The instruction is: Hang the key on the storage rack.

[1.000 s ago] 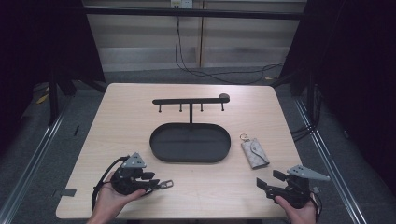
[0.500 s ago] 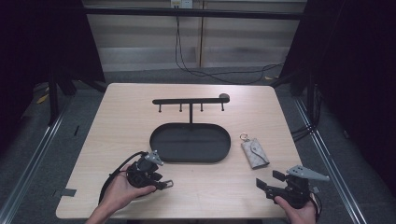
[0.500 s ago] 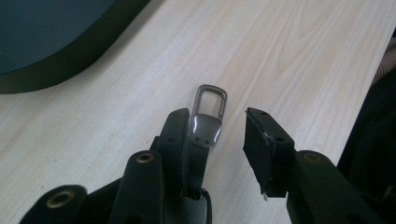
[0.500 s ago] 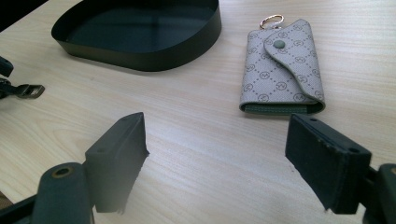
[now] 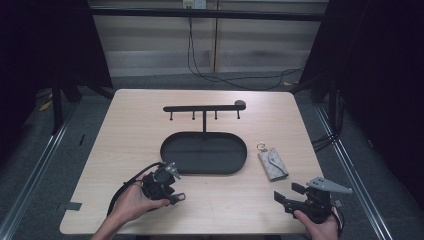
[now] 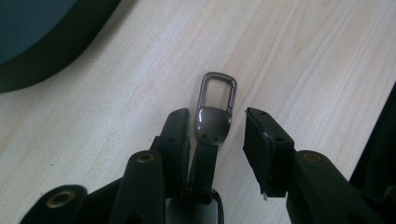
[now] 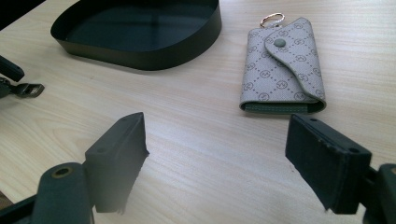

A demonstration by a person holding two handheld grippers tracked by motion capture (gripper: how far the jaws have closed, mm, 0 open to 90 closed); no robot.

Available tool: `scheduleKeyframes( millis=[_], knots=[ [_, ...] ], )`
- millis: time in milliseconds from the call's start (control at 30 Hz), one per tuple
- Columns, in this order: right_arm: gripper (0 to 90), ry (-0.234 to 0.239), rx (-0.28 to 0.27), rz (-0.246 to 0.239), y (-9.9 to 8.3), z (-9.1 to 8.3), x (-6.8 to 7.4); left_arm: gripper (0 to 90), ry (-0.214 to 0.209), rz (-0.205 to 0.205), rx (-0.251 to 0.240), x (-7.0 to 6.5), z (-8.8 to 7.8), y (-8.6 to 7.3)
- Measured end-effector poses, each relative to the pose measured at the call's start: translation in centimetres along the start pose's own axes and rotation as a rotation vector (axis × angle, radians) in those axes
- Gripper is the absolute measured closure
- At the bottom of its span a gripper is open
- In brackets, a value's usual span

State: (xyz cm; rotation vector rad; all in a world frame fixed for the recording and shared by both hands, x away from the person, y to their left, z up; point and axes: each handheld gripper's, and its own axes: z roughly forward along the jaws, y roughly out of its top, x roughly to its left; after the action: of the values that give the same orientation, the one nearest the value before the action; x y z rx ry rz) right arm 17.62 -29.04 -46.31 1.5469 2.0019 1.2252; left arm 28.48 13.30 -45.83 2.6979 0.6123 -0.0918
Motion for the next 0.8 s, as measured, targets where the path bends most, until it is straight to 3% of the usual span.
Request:
scheduleKeyframes(
  millis=[433, 533, 600, 800],
  knots=[
    [20.3, 0.001, 0.004, 0.005, 0.0, 0.1, 0.0, 66.4, -0.009, 0.015, 0.068, 0.5, 1.0, 0.6],
    [20.3, 0.003, 0.003, 0.004, 0.0, 0.1, 0.0, 68.3, 0.017, 0.041, 0.104, 0.3, 1.1, 1.0],
    [20.3, 0.002, 0.003, 0.004, 0.0, 0.0, 0.0, 68.6, 0.031, 0.036, 0.128, -0.1, 1.2, 1.4],
    [20.3, 0.003, 0.004, 0.003, 0.0, 0.0, 0.0, 69.5, 0.071, 0.079, 0.146, -0.6, 1.3, 1.6]
  ],
)
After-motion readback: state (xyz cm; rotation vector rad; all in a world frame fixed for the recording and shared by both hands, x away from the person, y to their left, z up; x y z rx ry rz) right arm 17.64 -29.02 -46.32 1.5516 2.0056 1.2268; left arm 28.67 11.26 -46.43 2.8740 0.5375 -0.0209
